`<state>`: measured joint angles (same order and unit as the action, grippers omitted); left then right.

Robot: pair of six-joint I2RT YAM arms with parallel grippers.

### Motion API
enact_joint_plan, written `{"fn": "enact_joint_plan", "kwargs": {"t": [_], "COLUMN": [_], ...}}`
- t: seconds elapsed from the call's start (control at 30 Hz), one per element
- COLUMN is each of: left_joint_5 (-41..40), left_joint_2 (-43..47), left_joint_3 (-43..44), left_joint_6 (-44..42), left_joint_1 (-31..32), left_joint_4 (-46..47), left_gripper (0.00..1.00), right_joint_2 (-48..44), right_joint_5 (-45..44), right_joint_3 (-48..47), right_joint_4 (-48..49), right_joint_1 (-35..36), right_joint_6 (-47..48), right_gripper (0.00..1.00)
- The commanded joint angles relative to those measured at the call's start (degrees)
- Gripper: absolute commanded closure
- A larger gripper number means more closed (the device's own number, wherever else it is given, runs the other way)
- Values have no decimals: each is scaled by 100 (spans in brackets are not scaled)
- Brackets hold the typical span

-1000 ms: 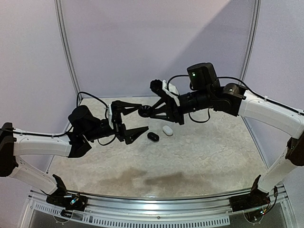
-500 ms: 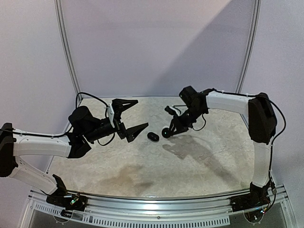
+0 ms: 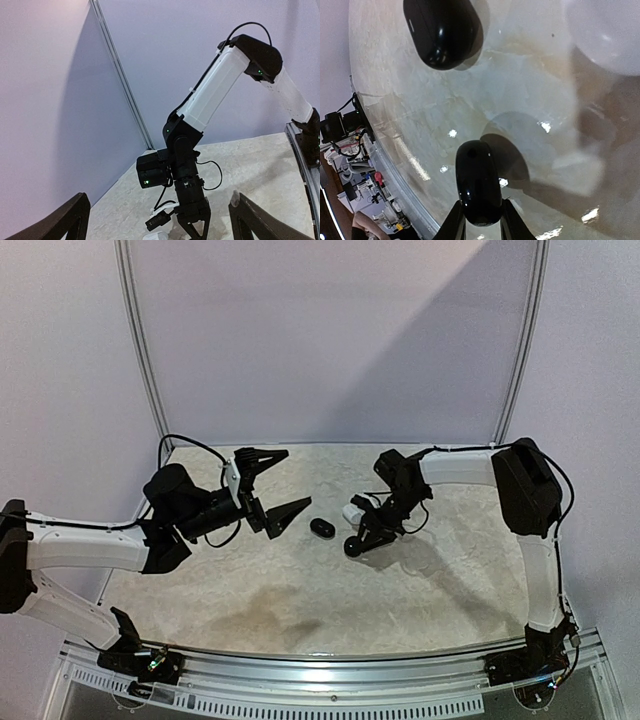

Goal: Insert the wireless bluetooth earbuds into the charging case

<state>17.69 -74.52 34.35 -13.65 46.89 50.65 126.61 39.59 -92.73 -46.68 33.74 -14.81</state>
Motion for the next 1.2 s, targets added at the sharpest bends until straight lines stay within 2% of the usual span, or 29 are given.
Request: {"fn": "enact_joint_plan", "kwargs": {"t": [0.0, 0.1, 0.13, 0.2, 0.23, 0.27, 0.43, 0.53, 0.6, 0.67, 0.77, 0.83, 0.9, 1.0, 1.1, 1.17], "left_joint_5": [-162, -247, -279, -429, -552, -769, -1974, -2991, -3491, -3876, -4317, -4515, -4578, -4513, -4282, -4113], "left_joint_2": [104, 126, 128, 137, 154, 161, 260, 386, 485, 574, 693, 814, 926, 1047, 1178, 1281], "left_joint_3": [-110, -133, -138, -164, -177, -190, -295, -393, -456, -560, -728, -788, -873, -1038, -1055, -1145], "left_joint_6": [74, 95, 92, 103, 134, 184, 395, 593, 662, 818, 1167, 1482, 1691, 1648, 2160, 1825], "left_joint_1": [83, 83, 83, 92, 92, 92, 101, 86, 28, -124, -466, -773, -1109, -1667, -2392, -2720], "left_joint_4": [-110, -110, -119, -137, -155, -177, -415, -688, -944, -1187, -1583, -2058, -2398, -2430, -2548, -2265], "left_gripper": [1, 1, 1, 1, 1, 1, 1, 1, 1, 1, 1, 1, 1, 1, 1, 1], "right_joint_2": [140, 160, 162, 149, 126, 62, -513, -1359, -2209, -3048, -4227, -4699, -5001, -5369, -5577, -5700], "right_joint_5": [-146, -300, -424, -722, -847, -948, -1582, -2721, -3656, -4334, -4804, -4937, -5483, -6040, -6358, -6566], "right_joint_3": [-83, -146, -201, -331, -394, -436, -566, -228, 492, 1815, 3370, 4126, 4800, 5802, 6577, 6957], "right_joint_4": [-24, -132, -234, -459, -546, -603, -573, 260, 1268, 2631, 4093, 4678, 5279, 6427, 7478, 7946], "right_joint_1": [-99, -142, -149, -164, -189, -223, -487, -610, -763, -1111, -1969, -2476, -2736, -2809, -2828, -2857], "right_joint_6": [-5, 16, 46, 138, 200, 231, 306, 372, 366, 343, 73, -105, -34, 396, 695, 786], "right_gripper": [73, 64, 57, 30, 13, 3, 1, 1, 1, 1, 1, 1, 1, 1, 1, 1]}}
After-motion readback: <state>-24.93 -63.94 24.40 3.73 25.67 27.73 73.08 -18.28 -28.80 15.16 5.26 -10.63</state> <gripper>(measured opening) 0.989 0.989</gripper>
